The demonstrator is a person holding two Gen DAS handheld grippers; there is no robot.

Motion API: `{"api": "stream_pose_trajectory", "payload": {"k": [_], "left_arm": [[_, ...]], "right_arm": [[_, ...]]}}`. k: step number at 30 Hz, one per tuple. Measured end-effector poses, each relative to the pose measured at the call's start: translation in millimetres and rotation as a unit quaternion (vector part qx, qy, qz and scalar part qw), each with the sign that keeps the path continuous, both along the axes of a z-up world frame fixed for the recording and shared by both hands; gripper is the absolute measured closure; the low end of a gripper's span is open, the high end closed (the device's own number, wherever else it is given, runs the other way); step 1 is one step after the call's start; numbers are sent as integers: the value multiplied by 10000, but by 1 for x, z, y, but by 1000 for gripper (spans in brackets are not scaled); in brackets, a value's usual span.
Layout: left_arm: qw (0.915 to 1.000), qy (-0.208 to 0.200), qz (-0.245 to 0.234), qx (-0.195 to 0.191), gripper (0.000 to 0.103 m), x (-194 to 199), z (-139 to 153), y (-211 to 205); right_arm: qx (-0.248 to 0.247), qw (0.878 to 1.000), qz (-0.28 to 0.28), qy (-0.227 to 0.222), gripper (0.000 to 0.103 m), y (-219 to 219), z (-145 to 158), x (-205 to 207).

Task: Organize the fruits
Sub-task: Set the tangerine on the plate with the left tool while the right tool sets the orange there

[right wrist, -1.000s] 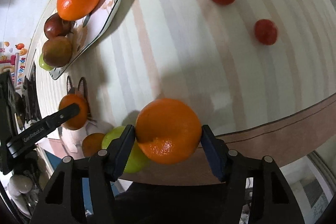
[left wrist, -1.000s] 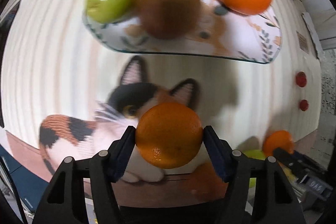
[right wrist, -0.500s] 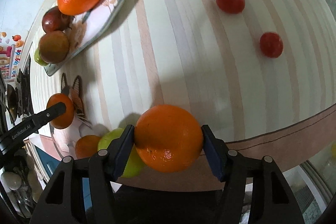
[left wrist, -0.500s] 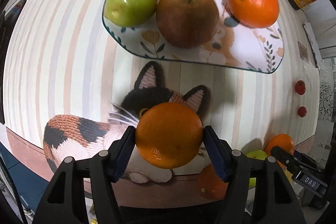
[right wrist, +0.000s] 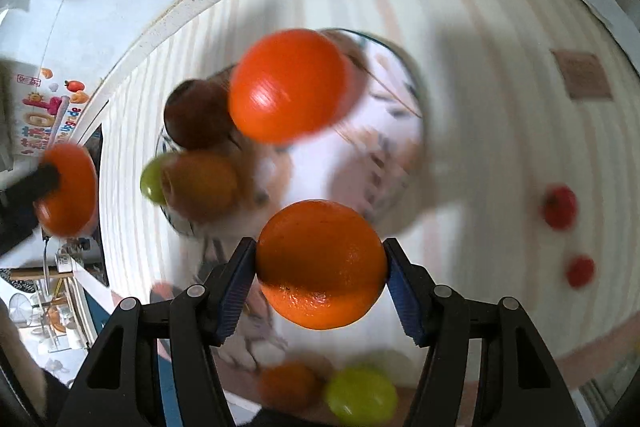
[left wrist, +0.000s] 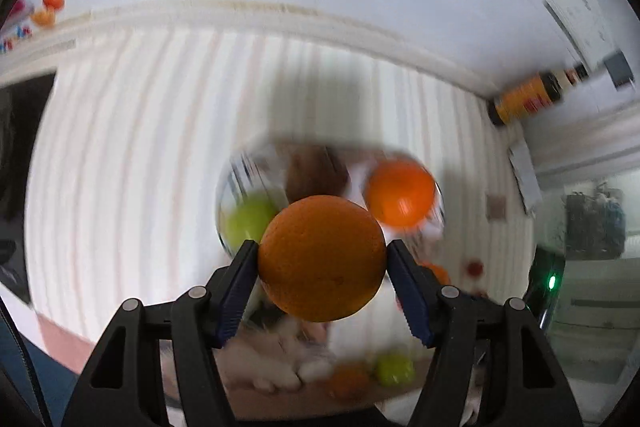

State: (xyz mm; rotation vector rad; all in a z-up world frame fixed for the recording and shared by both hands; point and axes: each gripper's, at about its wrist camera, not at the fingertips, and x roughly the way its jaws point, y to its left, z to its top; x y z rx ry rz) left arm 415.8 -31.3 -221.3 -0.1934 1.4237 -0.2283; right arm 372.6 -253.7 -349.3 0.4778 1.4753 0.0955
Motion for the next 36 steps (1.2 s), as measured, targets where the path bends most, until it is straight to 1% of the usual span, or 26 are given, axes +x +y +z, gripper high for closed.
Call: {"api": "stream_pose_trajectory", "payload": {"k": [2,3,6,12,14,16,19,20,21,22,23,26,29,32,34,36], "left_arm": [[9999,112,40,104,40,24,-13,4],[9996,210,65,183,40,38,-25,7],[9978,574,62,334,40,62,-58,10],[9936,998,3,536,40,73,-100,12],[9924,1108,12,541,39,74,-109,11],[9926,1119,10,472,39,73,-113,12],[9924,1144,-16,441,39,73,-114,14],[9929,1126,10,389,37,73,-114,15],[9933,1109,31,338,27,73,-112,16],[9935,1096,32,312,16,74,-111,17],[9938,1071,31,296,14,76,-110,17],[9951,931,65,320,13,73,-101,24],[9965,757,60,358,13,65,-87,28],[9973,399,-38,619,13,46,-68,32],[9962,148,-59,857,13,25,-53,31],[9953,-58,-83,964,13,3,-39,30]], "right_arm": [[-88,10000,37,-16,37,12,-6,14],[-125,9999,68,-11,37,18,-9,19],[-293,9995,135,29,37,32,-18,32],[-496,9987,115,47,37,47,-24,42],[-521,9986,90,55,37,48,-25,43],[-503,9987,30,85,36,50,-27,45],[-433,9989,-53,194,36,46,-28,46],[-409,9989,-64,225,32,47,-28,48],[-289,9993,-126,222,27,46,-27,49],[-275,9992,-167,220,16,44,-26,50],[-333,9990,-202,206,11,43,-23,50],[-401,9987,-254,194,10,41,-17,49],[-589,9978,-247,160,8,40,-7,42],[-853,9962,-195,44,8,39,6,32],[-1056,9943,-122,-51,8,39,16,25],[-1178,9929,-39,-157,8,41,26,18]]}}
